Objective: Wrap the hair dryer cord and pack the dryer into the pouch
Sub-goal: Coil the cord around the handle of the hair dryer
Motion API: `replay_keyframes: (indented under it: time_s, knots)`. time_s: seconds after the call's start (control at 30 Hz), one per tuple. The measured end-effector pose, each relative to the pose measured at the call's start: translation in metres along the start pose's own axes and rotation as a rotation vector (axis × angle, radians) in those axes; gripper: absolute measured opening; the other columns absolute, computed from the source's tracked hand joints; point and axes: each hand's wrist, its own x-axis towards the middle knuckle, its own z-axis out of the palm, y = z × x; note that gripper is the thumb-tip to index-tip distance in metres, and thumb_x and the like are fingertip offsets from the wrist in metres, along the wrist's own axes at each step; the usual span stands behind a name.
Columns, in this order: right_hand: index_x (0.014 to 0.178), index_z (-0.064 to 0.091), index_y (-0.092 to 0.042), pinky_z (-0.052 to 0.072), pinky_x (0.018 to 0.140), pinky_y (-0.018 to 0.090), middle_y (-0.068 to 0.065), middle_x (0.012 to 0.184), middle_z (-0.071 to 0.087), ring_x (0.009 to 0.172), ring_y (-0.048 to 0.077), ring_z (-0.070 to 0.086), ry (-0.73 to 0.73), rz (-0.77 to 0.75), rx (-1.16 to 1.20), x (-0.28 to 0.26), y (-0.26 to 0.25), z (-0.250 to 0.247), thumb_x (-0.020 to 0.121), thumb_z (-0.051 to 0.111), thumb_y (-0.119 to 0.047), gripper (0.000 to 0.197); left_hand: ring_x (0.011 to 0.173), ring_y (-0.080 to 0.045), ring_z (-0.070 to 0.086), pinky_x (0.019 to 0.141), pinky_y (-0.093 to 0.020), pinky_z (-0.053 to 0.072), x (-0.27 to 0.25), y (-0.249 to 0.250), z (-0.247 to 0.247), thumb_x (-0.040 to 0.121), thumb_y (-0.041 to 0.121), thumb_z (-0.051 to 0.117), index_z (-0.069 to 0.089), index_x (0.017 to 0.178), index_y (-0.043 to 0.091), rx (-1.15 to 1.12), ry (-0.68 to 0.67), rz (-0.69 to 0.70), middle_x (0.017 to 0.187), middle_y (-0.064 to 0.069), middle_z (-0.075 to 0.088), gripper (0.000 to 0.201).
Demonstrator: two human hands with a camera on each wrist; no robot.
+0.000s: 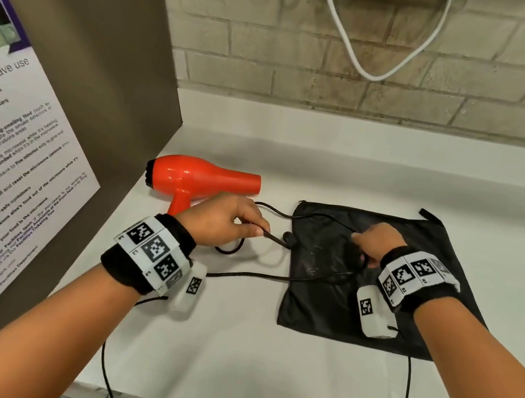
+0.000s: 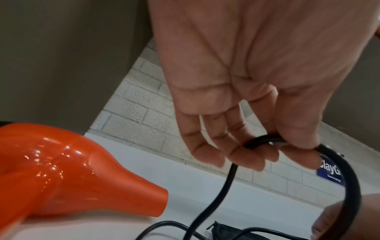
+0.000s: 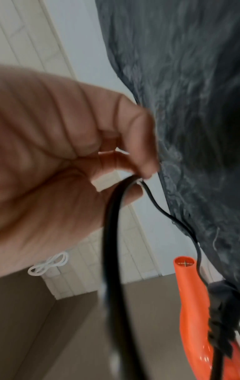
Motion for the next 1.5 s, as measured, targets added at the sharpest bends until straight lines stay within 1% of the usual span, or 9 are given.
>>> replay_keyframes:
  time_s: [0.1,0.17,0.33,0.57,0.67,0.8,0.97,1.2,1.5]
  knots:
    - [0.087,0.061,-0.002,0.043,0.06,0.025,0.005,0.073,0.055,0.075,0.026,0.055,0.025,-0.082,-0.033,0.001,-0.005,-0.002,0.09,0.049,-0.014,0.017,0.087,-0.009,0.056,0.069,0.0,0.036,0.0,0.002,0.003,0.084,0.013,0.062,0.071,0.099,0.012,0.019,-0.009,-0.017,0.095,0.0,0.063,0.017]
    - [0.109,0.059,-0.005,0.043,0.05,0.021,0.001,0.072,0.051,0.062,0.02,0.049,-0.005,-0.116,0.056,0.003,-0.008,-0.001,0.087,0.044,0.0,0.027,0.086,-0.01,0.056,0.069,0.0,0.036,0.002,0.004,0.003,0.085,0.014,0.062,0.071,0.099,0.012,0.034,-0.021,-0.023,0.097,-0.003,0.064,0.017]
    - [0.103,0.037,-0.012,0.04,0.03,0.02,0.012,0.065,0.045,0.029,0.019,0.048,0.032,-0.119,0.441,-0.002,-0.021,-0.01,0.089,0.037,0.002,0.021,0.083,-0.013,0.057,0.066,-0.001,0.033,0.011,0.008,0.0,0.086,0.016,0.061,0.071,0.1,0.012,0.133,0.165,0.046,0.099,-0.006,0.065,0.018]
    - [0.103,0.023,-0.012,0.045,0.029,0.023,0.017,0.083,0.041,0.025,0.016,0.052,0.186,-0.105,0.837,-0.007,-0.024,-0.025,0.088,0.032,0.01,0.029,0.082,-0.008,0.053,0.077,-0.004,0.035,0.01,0.0,0.001,0.084,0.016,0.062,0.073,0.095,0.011,0.218,0.322,0.21,0.091,0.005,0.053,0.016]
    - [0.106,0.026,-0.011,0.047,0.03,0.025,0.025,0.106,0.044,0.035,0.024,0.056,0.189,-0.004,0.691,-0.003,-0.011,-0.018,0.085,0.038,0.01,0.032,0.091,-0.015,0.056,0.081,-0.029,0.045,0.002,-0.013,0.01,0.085,0.019,0.061,0.072,0.1,0.016,0.308,0.182,0.034,0.099,0.003,0.057,0.018]
    - [0.119,0.038,0.003,0.051,0.044,0.033,0.026,0.121,0.051,0.079,0.036,0.061,0.095,0.052,0.242,-0.003,0.002,-0.006,0.082,0.05,0.006,0.04,0.1,-0.02,0.06,0.086,-0.03,0.046,0.002,-0.03,0.015,0.084,0.018,0.059,0.071,0.099,0.019,0.448,-0.016,-0.249,0.111,0.0,0.063,0.02]
    - [0.123,0.043,0.004,0.046,0.093,0.042,0.026,0.13,0.043,0.113,0.038,0.052,0.096,0.032,-0.257,-0.016,-0.014,0.002,0.087,0.05,-0.013,0.04,0.114,-0.019,0.056,0.1,-0.028,0.042,-0.002,-0.038,0.02,0.087,0.009,0.051,0.068,0.107,0.017,0.356,-0.186,-0.326,0.124,-0.003,0.062,0.028]
    - [0.109,0.06,-0.012,0.042,0.087,0.027,0.011,0.113,0.062,0.103,0.024,0.056,-0.026,-0.583,-0.188,-0.062,-0.085,0.041,0.086,0.054,-0.017,0.024,0.128,-0.025,0.041,0.108,-0.031,0.029,-0.031,-0.06,-0.023,0.089,0.003,0.046,0.062,0.116,0.018,0.303,0.078,-0.358,0.136,-0.008,0.044,0.035]
    - [0.138,0.035,-0.015,0.036,0.099,0.031,0.009,0.139,0.045,0.126,0.026,0.043,-0.418,-0.802,-0.601,-0.092,-0.144,0.114,0.092,0.044,-0.016,0.046,0.107,-0.02,0.049,0.086,-0.007,0.031,-0.059,-0.097,-0.027,0.087,-0.006,0.048,0.04,0.137,0.019,0.257,-0.18,-0.498,0.125,-0.008,0.041,0.056]
